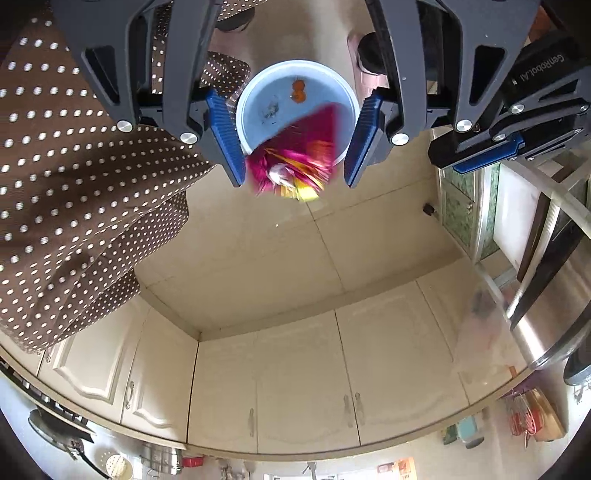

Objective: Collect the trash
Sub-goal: 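Open both tools over the blue bucket to drop flower and pink bag, then return to the table and grasp the small tan wrapper with the left tool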

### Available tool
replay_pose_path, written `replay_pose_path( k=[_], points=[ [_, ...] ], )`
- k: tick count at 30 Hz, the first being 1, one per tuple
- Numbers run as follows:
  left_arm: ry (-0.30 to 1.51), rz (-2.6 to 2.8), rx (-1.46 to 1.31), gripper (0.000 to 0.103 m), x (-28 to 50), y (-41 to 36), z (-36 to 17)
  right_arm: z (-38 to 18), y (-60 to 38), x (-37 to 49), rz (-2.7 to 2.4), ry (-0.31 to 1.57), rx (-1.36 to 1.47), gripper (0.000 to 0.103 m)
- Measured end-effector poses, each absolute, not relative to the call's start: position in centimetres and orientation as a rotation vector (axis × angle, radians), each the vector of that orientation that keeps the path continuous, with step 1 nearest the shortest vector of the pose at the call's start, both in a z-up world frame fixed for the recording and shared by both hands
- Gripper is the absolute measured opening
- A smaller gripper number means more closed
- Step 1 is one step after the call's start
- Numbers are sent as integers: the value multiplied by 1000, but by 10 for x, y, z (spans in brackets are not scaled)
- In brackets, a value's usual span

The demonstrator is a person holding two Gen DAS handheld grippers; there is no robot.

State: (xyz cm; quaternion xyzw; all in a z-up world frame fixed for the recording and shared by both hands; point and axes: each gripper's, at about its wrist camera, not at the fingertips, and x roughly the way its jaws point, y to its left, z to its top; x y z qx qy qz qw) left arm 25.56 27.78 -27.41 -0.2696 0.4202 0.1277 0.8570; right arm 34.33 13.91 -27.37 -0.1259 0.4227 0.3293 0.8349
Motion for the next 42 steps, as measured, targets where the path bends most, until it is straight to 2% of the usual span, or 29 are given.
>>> replay_pose_path(
  k=[10, 24, 28, 42],
  points=[
    [846, 240, -542, 31, 248, 264, -249, -241, 119, 331, 694, 827, -232, 57],
    [734, 160, -459, 36, 223, 218, -181, -171, 59, 281, 605, 658, -197, 59],
    [705, 121, -431, 44, 217, 196, -164, -152, 30, 268, 560, 606, -171, 62],
    [673, -124, -286, 59, 233, 78, -120, -102, -115, 249, 355, 499, -16, 70]
  ],
)
